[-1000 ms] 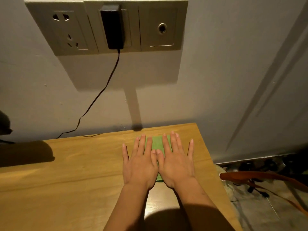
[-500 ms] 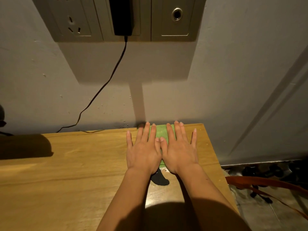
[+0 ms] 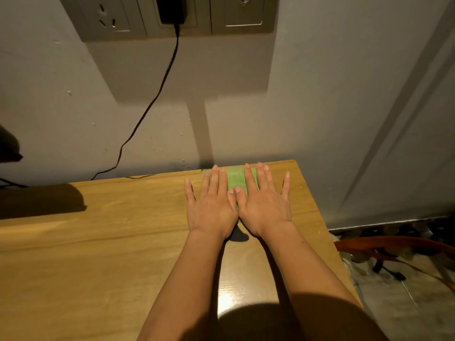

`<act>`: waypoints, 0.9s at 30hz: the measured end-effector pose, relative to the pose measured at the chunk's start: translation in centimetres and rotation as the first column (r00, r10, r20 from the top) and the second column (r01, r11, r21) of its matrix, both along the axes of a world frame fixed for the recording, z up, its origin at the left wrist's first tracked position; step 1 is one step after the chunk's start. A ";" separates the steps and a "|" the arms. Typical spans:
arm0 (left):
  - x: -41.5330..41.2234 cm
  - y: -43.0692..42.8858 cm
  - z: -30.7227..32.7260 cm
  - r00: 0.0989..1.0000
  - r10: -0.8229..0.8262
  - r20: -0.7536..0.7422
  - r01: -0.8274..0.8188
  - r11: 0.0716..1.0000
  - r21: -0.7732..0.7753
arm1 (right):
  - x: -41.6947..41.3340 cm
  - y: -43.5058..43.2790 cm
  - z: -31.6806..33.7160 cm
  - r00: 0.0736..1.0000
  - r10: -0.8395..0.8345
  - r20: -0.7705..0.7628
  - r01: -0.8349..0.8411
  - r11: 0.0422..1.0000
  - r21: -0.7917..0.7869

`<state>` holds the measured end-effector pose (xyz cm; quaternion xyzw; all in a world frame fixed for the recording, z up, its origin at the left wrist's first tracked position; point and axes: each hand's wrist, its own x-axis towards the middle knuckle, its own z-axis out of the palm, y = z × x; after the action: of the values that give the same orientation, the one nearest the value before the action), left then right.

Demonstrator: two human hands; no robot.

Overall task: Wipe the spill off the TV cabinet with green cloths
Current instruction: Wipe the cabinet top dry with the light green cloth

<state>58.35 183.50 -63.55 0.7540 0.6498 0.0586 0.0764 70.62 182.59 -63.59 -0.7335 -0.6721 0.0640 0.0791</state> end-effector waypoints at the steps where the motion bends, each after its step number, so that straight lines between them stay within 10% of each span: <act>1: -0.1 -0.6 0.0 1.000 -0.003 -0.004 0.003 1.000 0.002 | 0.0 -0.6 0.0 1.000 0.002 0.003 -0.002 1.000 -0.008; 27: 2.9 -38.6 2.2 1.000 -0.008 0.013 0.007 0.998 0.065 | 2.8 -38.3 3.8 1.000 0.008 0.008 -0.007 0.991 -0.137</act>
<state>61.20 144.92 -61.40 0.7580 0.6443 0.0845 0.0566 73.43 144.31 -59.82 -0.7350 -0.6691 0.1069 0.0256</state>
